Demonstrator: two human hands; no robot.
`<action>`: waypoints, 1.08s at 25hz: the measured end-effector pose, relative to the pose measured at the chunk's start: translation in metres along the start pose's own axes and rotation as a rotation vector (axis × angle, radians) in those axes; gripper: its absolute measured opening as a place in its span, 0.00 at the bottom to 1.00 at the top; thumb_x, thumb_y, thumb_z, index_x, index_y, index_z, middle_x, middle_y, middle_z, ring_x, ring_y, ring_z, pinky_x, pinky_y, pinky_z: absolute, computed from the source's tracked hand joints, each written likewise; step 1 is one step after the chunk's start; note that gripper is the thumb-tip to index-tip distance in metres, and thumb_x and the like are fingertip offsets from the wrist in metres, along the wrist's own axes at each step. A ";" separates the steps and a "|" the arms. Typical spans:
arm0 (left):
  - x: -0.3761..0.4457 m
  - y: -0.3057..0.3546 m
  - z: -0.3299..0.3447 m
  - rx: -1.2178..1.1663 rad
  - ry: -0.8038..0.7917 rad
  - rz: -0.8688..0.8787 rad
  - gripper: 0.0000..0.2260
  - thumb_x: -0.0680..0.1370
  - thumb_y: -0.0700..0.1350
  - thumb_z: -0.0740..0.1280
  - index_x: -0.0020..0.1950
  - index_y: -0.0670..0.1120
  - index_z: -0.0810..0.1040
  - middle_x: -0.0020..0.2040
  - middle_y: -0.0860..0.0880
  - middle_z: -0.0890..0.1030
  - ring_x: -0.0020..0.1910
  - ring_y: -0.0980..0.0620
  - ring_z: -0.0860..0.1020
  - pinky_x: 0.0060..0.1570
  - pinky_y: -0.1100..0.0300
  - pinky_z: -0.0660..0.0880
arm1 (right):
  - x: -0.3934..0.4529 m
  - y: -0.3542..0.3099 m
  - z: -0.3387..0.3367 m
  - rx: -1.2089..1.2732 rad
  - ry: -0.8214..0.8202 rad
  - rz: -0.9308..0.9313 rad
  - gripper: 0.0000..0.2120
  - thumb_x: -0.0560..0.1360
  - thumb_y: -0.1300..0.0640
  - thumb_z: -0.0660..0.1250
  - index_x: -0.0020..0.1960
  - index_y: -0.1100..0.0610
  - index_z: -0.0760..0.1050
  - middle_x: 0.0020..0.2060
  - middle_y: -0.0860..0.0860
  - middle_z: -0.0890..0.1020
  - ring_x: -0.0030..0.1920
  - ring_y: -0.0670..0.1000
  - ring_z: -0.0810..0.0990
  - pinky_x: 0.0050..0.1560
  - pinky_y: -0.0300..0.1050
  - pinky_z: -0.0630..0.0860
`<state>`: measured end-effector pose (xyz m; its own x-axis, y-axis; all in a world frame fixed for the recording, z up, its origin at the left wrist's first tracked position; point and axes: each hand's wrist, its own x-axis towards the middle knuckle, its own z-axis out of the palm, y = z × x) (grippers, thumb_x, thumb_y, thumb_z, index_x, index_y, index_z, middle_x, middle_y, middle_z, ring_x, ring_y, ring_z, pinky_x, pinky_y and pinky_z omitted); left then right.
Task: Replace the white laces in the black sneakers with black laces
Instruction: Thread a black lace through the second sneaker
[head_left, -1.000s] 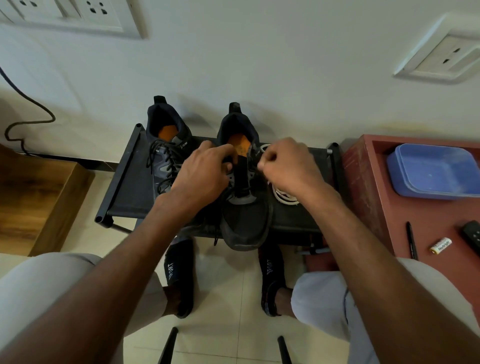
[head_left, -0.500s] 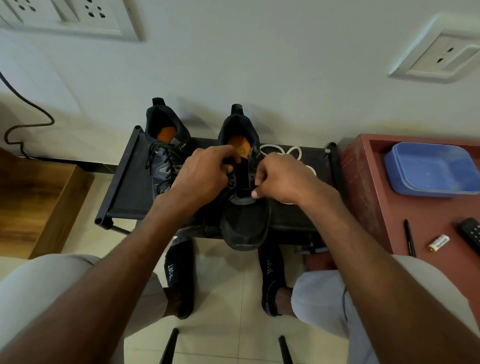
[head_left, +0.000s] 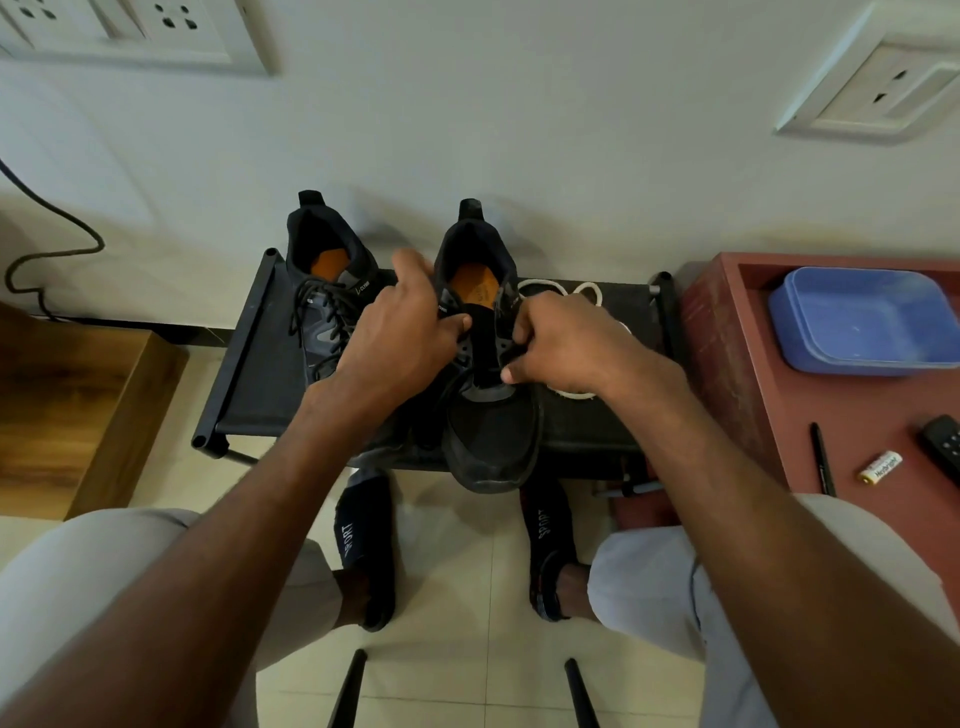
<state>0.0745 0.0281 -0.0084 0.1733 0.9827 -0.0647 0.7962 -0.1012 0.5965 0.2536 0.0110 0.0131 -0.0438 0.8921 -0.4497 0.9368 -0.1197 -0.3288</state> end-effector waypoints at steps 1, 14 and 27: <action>0.000 -0.001 0.000 0.015 -0.019 -0.021 0.20 0.80 0.52 0.72 0.60 0.46 0.64 0.41 0.52 0.74 0.37 0.56 0.74 0.32 0.61 0.65 | 0.001 0.002 0.000 -0.006 -0.021 0.010 0.09 0.72 0.49 0.80 0.48 0.52 0.84 0.41 0.49 0.86 0.46 0.51 0.85 0.54 0.54 0.82; 0.004 -0.004 -0.006 0.131 -0.194 0.041 0.17 0.81 0.57 0.69 0.39 0.46 0.82 0.31 0.47 0.78 0.29 0.51 0.75 0.31 0.59 0.67 | -0.002 0.003 -0.004 0.053 -0.047 -0.031 0.09 0.75 0.52 0.78 0.50 0.53 0.82 0.41 0.49 0.86 0.41 0.50 0.85 0.53 0.53 0.83; 0.006 -0.004 -0.009 0.132 -0.273 0.006 0.17 0.82 0.53 0.69 0.36 0.48 0.82 0.27 0.54 0.75 0.22 0.59 0.71 0.27 0.63 0.62 | 0.000 0.007 -0.002 0.058 0.016 0.035 0.06 0.75 0.51 0.77 0.48 0.52 0.84 0.35 0.49 0.87 0.40 0.50 0.86 0.52 0.54 0.83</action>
<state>0.0665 0.0358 -0.0038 0.3134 0.9059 -0.2849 0.8603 -0.1438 0.4891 0.2605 0.0115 0.0126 -0.0057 0.8938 -0.4484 0.9158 -0.1754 -0.3614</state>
